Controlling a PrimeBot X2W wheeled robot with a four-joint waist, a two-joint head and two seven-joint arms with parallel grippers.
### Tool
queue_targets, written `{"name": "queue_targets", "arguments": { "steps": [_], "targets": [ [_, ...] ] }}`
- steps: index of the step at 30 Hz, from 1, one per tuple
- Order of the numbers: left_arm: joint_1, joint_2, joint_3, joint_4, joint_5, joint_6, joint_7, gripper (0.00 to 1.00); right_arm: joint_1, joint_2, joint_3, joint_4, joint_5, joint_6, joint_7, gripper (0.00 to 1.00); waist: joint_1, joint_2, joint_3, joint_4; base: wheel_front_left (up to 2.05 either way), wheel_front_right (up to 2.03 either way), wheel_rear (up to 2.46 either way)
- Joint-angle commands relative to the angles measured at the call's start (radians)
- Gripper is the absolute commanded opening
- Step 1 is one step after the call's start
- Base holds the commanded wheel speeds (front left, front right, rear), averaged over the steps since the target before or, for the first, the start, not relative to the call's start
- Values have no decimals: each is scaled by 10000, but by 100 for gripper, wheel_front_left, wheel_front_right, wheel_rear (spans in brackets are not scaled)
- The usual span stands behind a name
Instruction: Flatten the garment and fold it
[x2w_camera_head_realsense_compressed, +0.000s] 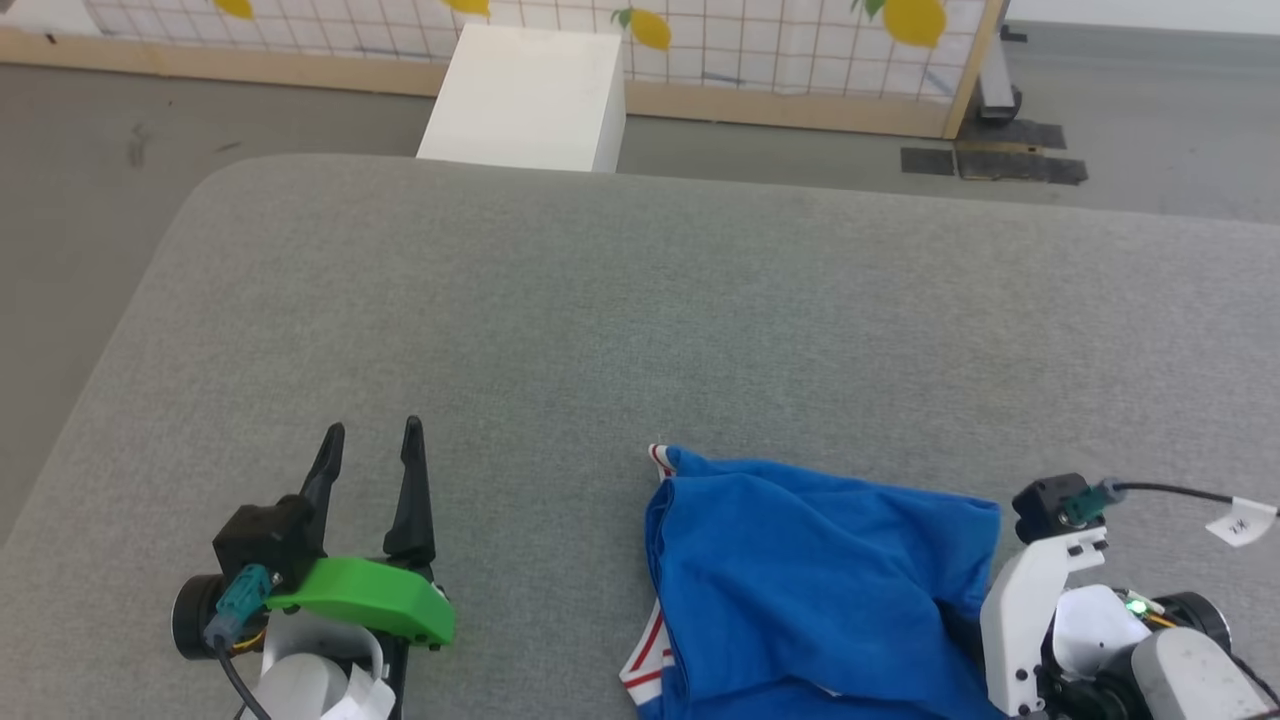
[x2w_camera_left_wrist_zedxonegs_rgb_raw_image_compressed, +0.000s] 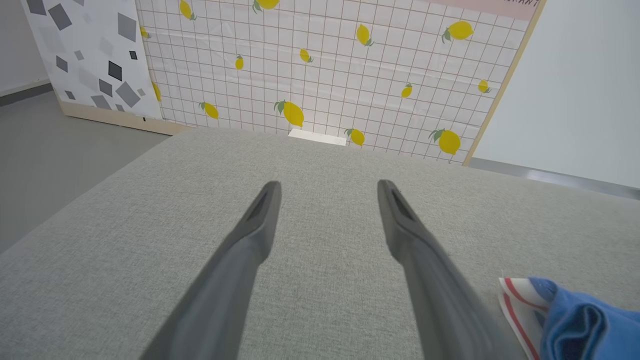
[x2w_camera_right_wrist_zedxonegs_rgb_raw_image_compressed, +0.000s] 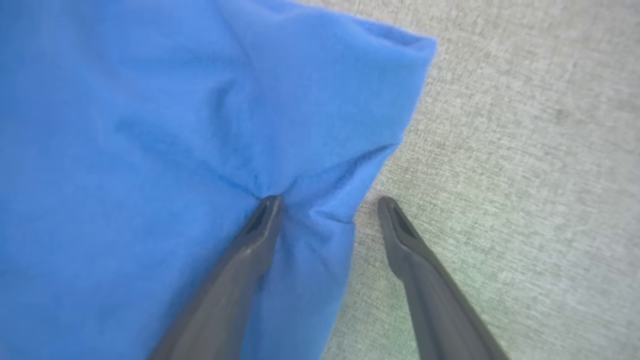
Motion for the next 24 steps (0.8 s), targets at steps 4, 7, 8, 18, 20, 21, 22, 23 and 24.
{"name": "queue_targets", "arguments": {
  "steps": [4,7,8,18,20,21,22,23,24],
  "targets": [
    [-251,-92,15,31,-34,-58,-82,100,-36,104,619,318,314,-9,562,25,0,0,206,164,0,0,0],
    [-287,-141,-5,80,-27,-85,-84,100,-152,-33,813,245,339,-9,661,0,0,0,232,177,0,0,0],
    [-299,-153,-11,93,-22,-91,-85,100,-197,-76,835,196,336,-9,637,0,0,0,232,171,0,0,0],
    [-403,-275,64,-43,53,-190,-88,100,-981,-1225,1685,-1283,219,-9,593,0,0,0,259,-855,0,0,0],
    [-369,-286,126,-139,68,-184,-88,100,-1185,-1637,1871,-1615,381,-9,834,0,0,0,372,-1399,0,0,0],
    [-370,-285,122,-164,84,-198,-88,100,-1272,-1847,1916,-1729,469,-9,971,0,0,0,446,-1633,0,0,0],
    [-396,-283,128,-211,102,-213,-88,100,-1414,-2158,1986,-1872,520,-9,1139,0,0,0,561,-1937,0,0,0],
    [-430,-279,144,-264,118,-217,-88,100,-1542,-2404,2020,-1974,557,-9,1243,0,0,0,668,-2187,0,0,0],
    [-476,-274,162,-328,128,-223,-88,100,-1699,-2670,1996,-2065,625,-9,1362,0,0,0,819,-2504,0,0,0]
  ]
}}
